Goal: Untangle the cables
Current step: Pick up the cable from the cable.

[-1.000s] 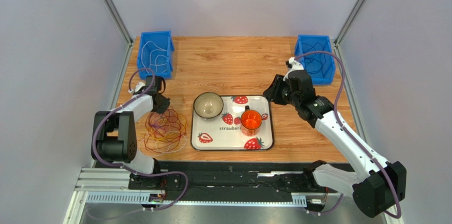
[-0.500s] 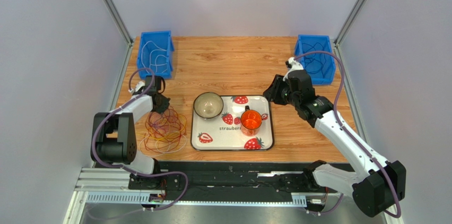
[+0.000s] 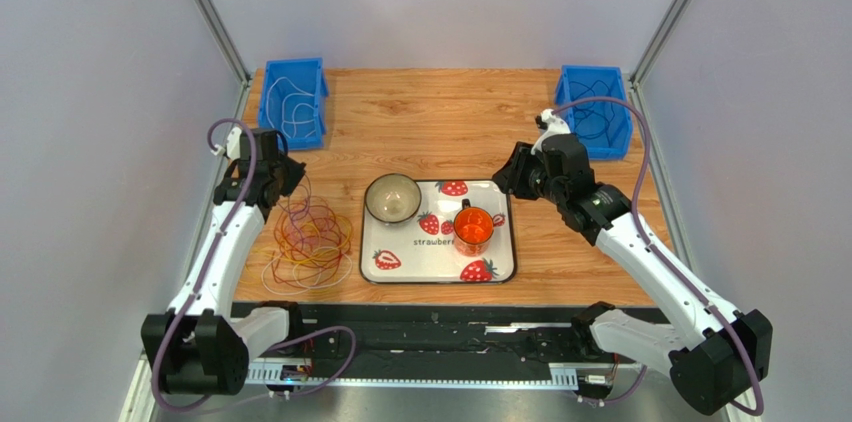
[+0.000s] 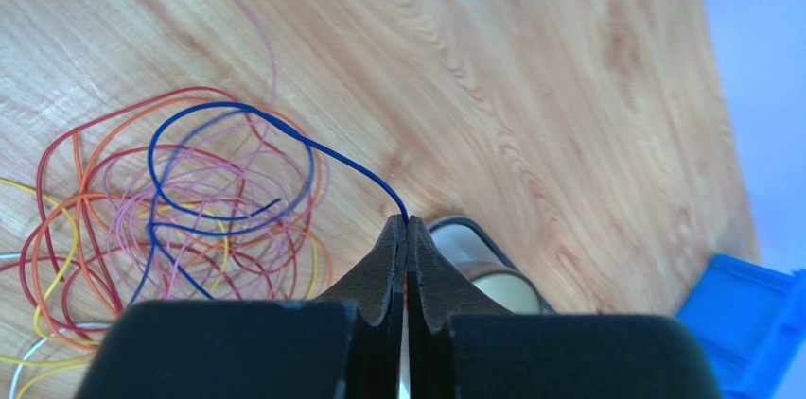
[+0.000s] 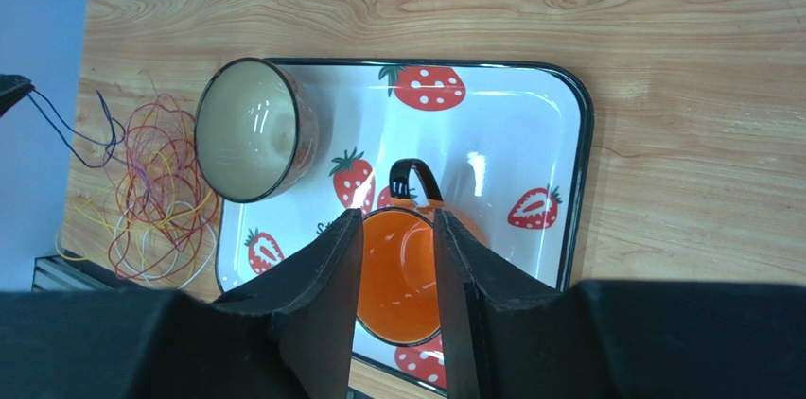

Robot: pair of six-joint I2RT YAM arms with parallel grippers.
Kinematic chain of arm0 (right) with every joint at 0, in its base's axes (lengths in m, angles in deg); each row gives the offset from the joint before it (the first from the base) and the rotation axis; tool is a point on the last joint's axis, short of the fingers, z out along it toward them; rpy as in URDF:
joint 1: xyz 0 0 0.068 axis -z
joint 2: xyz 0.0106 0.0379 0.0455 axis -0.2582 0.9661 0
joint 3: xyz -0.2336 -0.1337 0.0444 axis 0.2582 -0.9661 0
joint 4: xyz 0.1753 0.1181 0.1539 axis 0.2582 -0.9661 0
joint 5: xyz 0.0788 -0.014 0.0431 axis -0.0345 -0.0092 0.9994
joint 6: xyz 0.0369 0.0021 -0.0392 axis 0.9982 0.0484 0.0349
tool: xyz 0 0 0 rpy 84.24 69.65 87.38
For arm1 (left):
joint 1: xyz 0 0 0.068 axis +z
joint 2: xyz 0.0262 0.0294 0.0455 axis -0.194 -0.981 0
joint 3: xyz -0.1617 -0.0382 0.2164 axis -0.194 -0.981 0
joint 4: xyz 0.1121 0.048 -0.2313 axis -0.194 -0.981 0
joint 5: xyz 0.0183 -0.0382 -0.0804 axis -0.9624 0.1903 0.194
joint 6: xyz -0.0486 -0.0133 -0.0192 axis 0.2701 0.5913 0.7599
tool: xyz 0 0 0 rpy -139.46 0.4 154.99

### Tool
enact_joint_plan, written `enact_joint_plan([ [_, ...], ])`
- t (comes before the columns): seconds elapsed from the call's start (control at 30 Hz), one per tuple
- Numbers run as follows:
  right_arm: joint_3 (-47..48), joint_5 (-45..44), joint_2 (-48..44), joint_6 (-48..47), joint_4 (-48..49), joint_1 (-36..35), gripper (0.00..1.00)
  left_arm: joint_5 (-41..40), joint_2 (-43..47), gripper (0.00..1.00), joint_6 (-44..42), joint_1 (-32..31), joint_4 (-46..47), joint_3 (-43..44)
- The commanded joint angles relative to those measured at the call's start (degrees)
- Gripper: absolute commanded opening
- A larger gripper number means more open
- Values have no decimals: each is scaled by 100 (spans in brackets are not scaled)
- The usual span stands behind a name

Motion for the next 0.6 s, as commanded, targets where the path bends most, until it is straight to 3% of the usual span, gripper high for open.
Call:
enact_joint_plan([
  [0.0, 336, 56, -180, -24, 106, -211, 37, 314, 527, 0, -220, 25, -449, 456],
  [0.17, 398, 442, -189, -60, 378, -439, 38, 840, 923, 0, -449, 25, -547, 868],
  [0.57, 539, 2517, 118, 2, 1503, -738, 38, 1861, 1538, 0, -722, 25, -477, 1827],
])
